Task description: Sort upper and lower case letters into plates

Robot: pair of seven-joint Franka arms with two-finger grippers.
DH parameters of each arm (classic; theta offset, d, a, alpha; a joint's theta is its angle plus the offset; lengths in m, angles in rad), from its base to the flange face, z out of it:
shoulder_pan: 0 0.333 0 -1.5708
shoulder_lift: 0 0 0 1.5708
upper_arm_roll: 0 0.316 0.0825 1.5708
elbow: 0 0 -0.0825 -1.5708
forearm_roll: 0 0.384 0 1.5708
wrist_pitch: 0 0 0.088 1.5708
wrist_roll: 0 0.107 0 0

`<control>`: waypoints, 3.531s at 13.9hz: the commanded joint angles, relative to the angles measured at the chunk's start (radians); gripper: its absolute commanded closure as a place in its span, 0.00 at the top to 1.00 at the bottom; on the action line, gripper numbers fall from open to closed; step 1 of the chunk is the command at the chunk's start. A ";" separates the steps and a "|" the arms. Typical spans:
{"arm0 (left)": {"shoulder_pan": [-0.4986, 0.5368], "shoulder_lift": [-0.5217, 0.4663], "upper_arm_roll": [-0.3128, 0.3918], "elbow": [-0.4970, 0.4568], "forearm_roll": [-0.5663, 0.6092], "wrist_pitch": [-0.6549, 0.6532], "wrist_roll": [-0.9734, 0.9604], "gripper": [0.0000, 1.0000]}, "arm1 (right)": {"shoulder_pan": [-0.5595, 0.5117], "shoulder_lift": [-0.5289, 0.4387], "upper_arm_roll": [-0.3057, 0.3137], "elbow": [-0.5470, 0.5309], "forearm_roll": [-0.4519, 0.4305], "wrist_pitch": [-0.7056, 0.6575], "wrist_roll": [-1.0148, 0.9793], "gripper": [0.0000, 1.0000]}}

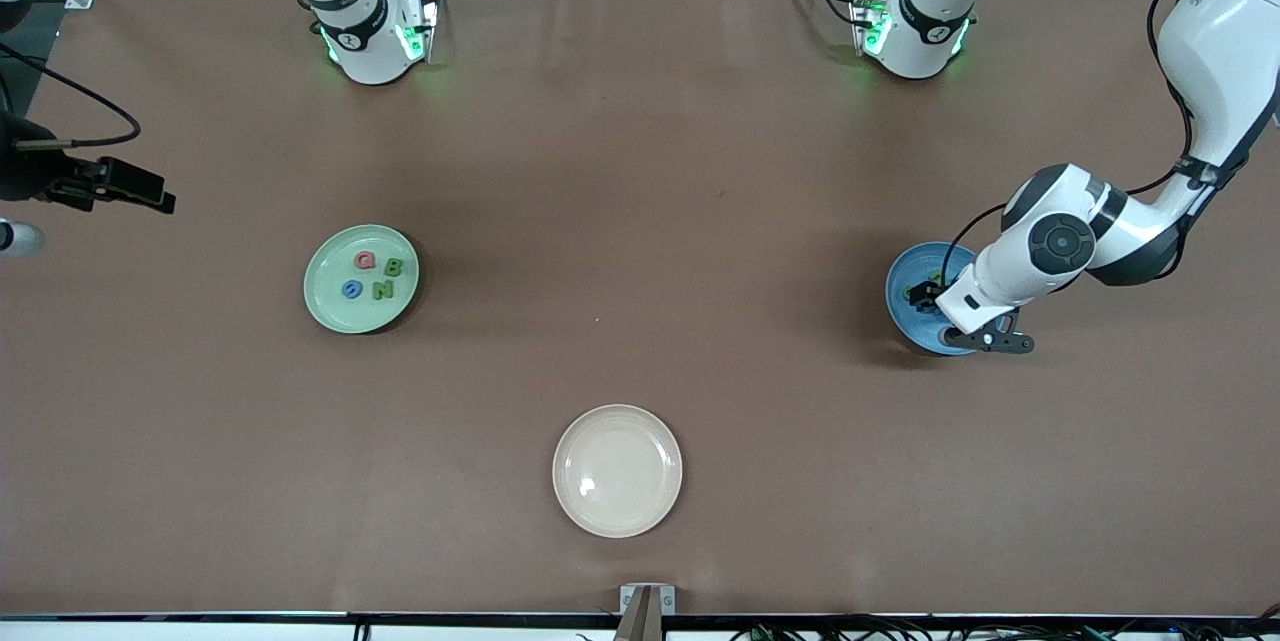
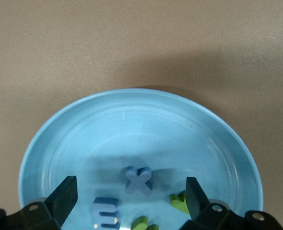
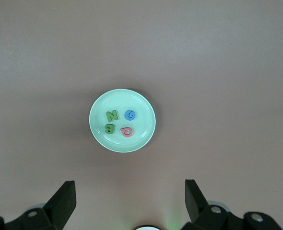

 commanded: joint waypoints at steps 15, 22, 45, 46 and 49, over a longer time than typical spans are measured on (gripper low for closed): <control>-0.916 -0.487 0.824 0.120 -0.975 -0.129 0.378 0.99 | -0.054 -0.193 0.099 -0.156 -0.037 0.019 0.016 1.00; -0.841 -0.764 0.883 0.126 -0.970 -0.277 0.455 0.99 | -0.042 -0.225 0.093 -0.157 -0.038 0.004 0.016 1.00; -0.890 -0.791 1.029 0.476 -0.966 -0.535 0.561 0.99 | -0.042 -0.229 0.091 -0.174 -0.038 0.050 0.016 1.00; -0.889 -0.783 1.029 0.476 -0.966 -0.535 0.563 0.99 | -0.042 -0.230 0.091 -0.174 -0.038 0.059 0.016 1.00; -0.887 -0.768 1.029 0.513 -0.943 -0.533 0.602 0.99 | -0.042 -0.229 0.091 -0.174 -0.037 0.068 0.016 1.00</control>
